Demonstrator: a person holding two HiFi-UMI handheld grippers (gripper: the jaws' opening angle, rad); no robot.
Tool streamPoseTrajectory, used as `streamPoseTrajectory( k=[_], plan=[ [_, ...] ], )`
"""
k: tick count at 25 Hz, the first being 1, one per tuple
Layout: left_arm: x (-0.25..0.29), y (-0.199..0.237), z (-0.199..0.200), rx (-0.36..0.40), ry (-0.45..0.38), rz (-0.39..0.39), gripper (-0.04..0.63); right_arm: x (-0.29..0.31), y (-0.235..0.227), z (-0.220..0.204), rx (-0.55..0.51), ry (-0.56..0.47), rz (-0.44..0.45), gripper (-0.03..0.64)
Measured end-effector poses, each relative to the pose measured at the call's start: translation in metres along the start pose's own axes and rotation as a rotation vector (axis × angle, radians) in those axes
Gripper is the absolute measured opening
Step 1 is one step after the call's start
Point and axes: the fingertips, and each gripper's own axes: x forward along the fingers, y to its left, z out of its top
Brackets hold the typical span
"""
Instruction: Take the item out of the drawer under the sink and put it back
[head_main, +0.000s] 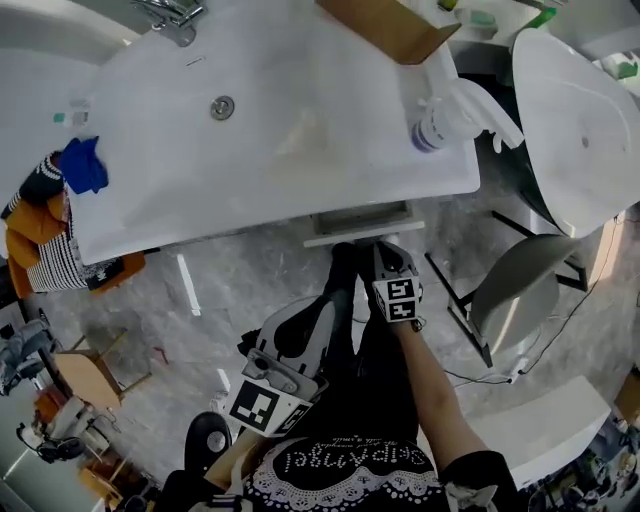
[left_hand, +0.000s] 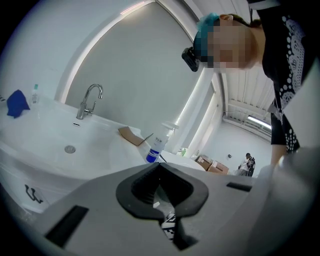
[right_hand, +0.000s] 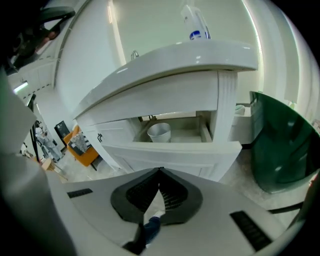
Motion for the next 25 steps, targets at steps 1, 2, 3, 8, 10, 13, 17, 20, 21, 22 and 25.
streamPoseTrajectory(
  k=[1,2,3,8,10,13,17,20,21,22,25],
  plan=[
    [0.002,0.000,0.002,0.004,-0.008,0.002,0.005,-0.006,-0.001,0.007,0.000,-0.016,0.005,0.018],
    [0.004,0.000,0.005,0.010,-0.018,0.006,0.005,-0.011,-0.002,0.015,-0.001,-0.033,0.009,0.018],
    [0.005,0.000,0.009,0.017,-0.030,0.011,0.005,-0.017,-0.003,0.023,-0.001,-0.052,0.013,0.018],
    [-0.001,-0.007,0.034,0.049,-0.083,0.010,0.005,-0.063,0.000,0.060,0.002,-0.140,0.010,0.018],
    [0.001,-0.004,0.048,0.075,-0.128,0.023,0.005,-0.069,-0.004,0.086,-0.014,-0.197,0.014,0.018],
    [-0.008,-0.005,0.059,0.088,-0.154,0.039,0.005,-0.093,-0.002,0.108,-0.009,-0.246,0.012,0.018],
    [-0.020,-0.006,0.070,0.101,-0.187,0.076,0.005,-0.118,-0.002,0.131,-0.022,-0.293,0.014,0.018],
    [-0.030,-0.010,0.080,0.113,-0.239,0.106,0.005,-0.133,-0.007,0.149,-0.035,-0.332,0.023,0.018],
    [-0.032,-0.010,0.084,0.119,-0.260,0.119,0.005,-0.135,-0.008,0.159,-0.040,-0.349,0.031,0.018],
    [-0.033,-0.010,0.089,0.124,-0.282,0.132,0.005,-0.138,-0.008,0.170,-0.044,-0.367,0.039,0.018],
    [-0.033,-0.017,0.098,0.140,-0.334,0.154,0.005,-0.149,-0.011,0.192,-0.061,-0.423,0.075,0.018]
  ],
)
